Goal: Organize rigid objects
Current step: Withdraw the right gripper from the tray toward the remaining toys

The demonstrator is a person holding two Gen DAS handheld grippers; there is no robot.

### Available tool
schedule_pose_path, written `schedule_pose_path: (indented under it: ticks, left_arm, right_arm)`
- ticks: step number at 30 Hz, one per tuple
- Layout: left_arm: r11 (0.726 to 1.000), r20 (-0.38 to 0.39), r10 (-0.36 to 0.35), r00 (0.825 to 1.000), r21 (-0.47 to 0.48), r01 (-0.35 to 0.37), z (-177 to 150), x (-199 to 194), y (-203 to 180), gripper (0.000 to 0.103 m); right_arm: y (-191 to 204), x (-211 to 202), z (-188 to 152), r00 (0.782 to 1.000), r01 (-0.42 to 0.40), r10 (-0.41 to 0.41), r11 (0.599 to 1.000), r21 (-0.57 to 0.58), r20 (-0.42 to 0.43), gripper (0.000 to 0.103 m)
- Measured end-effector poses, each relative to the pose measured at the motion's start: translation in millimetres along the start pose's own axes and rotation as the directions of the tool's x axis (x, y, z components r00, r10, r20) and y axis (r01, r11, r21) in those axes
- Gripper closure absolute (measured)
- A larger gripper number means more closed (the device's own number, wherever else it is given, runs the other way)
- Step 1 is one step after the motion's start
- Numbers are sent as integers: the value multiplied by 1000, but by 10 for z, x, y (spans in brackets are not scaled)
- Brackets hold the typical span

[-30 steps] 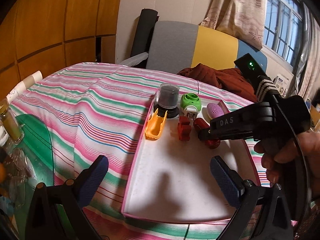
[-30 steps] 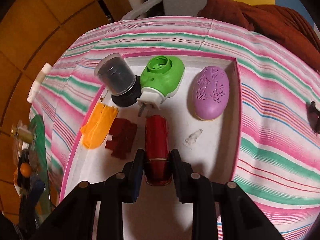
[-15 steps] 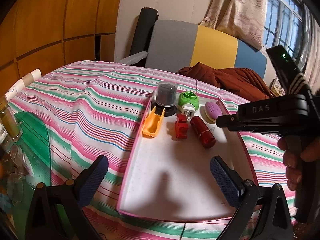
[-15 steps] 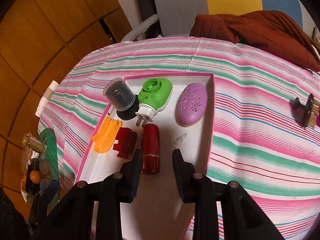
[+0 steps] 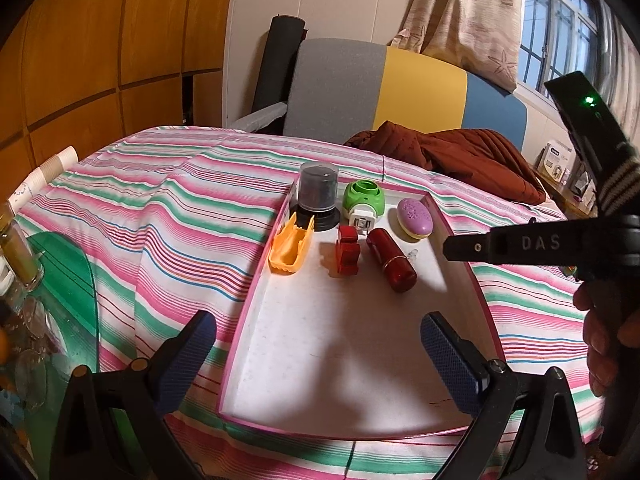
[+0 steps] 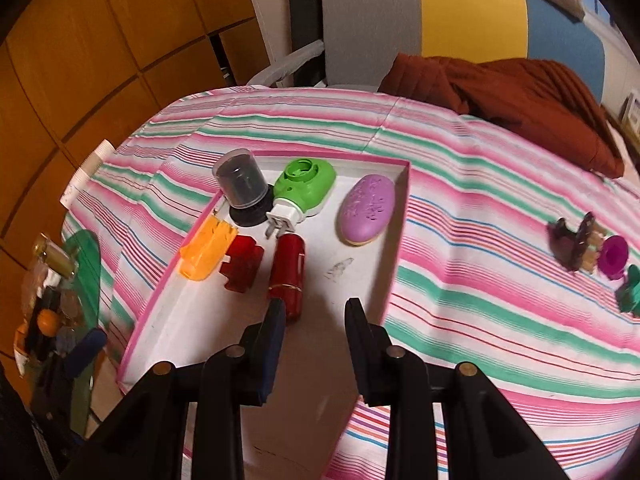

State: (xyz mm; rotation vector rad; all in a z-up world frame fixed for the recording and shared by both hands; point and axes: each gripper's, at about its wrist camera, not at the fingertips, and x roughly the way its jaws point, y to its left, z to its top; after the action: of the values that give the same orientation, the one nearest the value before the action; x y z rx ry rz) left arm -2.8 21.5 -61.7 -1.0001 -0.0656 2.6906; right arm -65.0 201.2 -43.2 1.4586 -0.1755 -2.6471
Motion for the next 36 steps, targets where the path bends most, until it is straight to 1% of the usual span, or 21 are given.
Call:
schedule_pose_path:
  ticks: [4,8,13,21,28,34,36]
  left_arm:
    - [1000,3,-1,1000,15,1,1,-19,-64,0]
    - [999,-2,-9,1000,35,9,-12,-27,-161,0]
    - [997,-1,-23,1000,79,23,-23,-56,-326,0]
    - [987,-8,-67,998,145,68,-17,-100,-642,0]
    - [968,-27,-113,993,222,116,-62,-135,-978,0]
    - [939,-47,-141,989,310,148,-110,-132,-1298,0]
    - [929,-55,-153,987,331,163,-124,-128,-1389,0]
  right_arm:
    - [-72,-77,-48,1000,28,-28,1000,-13,9,73]
    - [-220,-139,-91,999,50,-50,999,2,13,73]
    - [-490,-227,-175,997,81,-81,996,39,15,73]
    - [-952,-294,-343,991,133,-134,985,112,-1,72]
    - [-1423,-299,-550,980,197,-191,965,172,-48,72]
    - [-1885,-222,-749,962,254,-225,944,212,-152,72]
    - [-2048,-248,-818,959,267,-233,934,236,-162,72]
